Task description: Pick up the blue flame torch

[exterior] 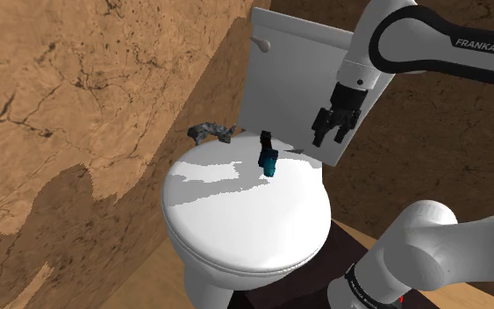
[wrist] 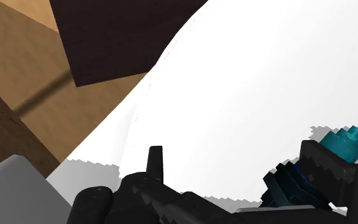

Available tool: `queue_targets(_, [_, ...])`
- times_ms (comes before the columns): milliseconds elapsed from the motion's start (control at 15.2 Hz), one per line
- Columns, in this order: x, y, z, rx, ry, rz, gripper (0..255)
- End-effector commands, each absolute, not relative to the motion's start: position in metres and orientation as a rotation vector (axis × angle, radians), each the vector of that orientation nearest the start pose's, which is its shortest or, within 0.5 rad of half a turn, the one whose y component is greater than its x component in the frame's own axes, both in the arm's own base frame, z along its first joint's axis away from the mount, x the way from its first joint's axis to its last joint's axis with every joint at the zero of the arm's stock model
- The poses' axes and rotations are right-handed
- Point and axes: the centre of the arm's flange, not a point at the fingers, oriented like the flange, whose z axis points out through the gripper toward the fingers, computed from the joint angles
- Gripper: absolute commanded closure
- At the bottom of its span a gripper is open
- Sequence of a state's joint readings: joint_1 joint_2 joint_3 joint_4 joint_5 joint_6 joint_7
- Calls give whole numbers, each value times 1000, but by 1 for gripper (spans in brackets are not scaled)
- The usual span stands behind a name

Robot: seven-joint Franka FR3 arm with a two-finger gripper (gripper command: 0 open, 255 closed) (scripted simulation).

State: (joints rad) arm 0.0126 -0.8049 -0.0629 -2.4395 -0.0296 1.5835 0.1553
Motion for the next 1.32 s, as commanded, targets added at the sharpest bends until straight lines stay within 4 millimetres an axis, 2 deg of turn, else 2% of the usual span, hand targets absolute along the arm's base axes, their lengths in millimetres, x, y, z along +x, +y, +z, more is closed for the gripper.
queue_targets(0, [300, -23, 557, -3115, 287, 83, 0])
queue_targets(462, [375, 14, 522, -3007, 789, 100, 0])
queue_targets(858, [445, 24, 491, -2852, 1198, 113, 0])
queue_targets(1254, [447, 24, 463, -2847, 1208, 113, 0])
